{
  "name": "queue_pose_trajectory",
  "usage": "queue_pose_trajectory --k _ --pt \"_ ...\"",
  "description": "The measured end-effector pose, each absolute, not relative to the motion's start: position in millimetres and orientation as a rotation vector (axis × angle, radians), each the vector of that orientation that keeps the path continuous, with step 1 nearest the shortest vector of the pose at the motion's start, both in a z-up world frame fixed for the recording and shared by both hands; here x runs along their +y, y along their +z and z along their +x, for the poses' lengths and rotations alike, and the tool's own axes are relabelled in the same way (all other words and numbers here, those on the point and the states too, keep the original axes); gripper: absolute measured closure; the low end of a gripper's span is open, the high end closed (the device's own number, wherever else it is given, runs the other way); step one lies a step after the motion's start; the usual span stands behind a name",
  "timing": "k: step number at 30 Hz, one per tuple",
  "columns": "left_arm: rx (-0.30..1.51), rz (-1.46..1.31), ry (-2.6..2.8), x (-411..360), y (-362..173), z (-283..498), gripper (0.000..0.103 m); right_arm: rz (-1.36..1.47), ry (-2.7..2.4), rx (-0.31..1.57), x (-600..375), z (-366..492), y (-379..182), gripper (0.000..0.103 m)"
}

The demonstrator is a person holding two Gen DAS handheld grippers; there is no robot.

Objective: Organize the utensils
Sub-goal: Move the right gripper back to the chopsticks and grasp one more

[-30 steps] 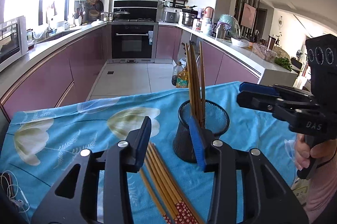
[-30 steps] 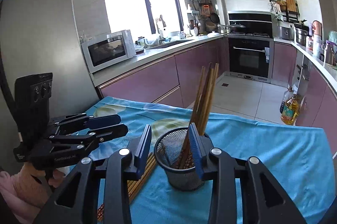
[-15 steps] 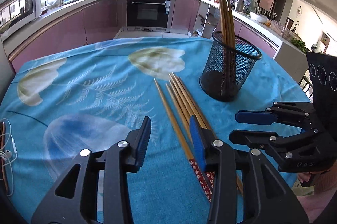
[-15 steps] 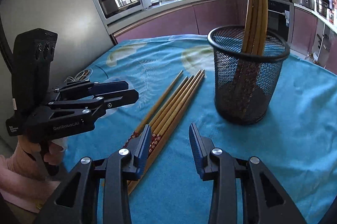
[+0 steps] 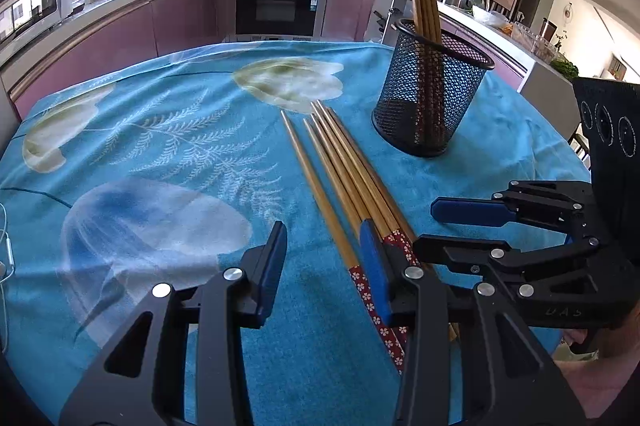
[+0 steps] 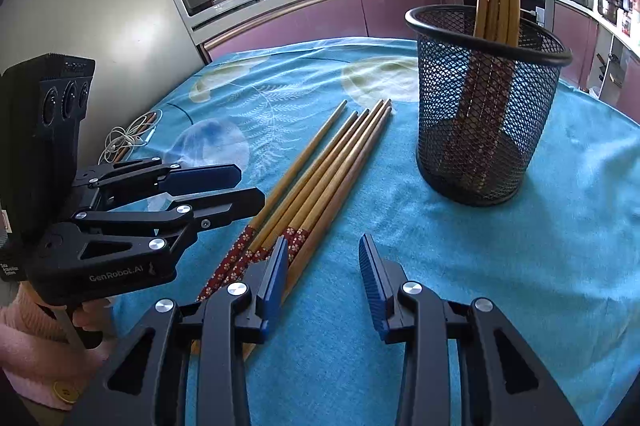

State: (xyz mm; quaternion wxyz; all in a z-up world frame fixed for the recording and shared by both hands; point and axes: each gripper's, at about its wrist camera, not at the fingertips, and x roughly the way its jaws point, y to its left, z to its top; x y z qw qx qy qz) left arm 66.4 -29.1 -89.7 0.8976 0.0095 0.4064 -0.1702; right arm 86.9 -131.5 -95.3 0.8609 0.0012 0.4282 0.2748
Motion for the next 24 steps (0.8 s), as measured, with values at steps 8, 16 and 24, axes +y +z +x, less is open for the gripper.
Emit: queue_pose_trajectory --k 8,16,24 --pt "0.857 0.04 -0.343 -32.1 -95.6 66.1 0.065 -0.038 0.559 0.893 -127.5 85.4 -95.2 0.068" --pt "0.864 0.05 -0.339 -32.9 -97.3 66.4 0.065 -0.052 0.543 0.901 -128.9 86.3 -93.9 0.068" --pt "0.872 0.065 -0.338 -35.1 -97.1 68.1 0.064 -0.062 0.523 0.907 -133.3 87.7 -92.5 0.069"
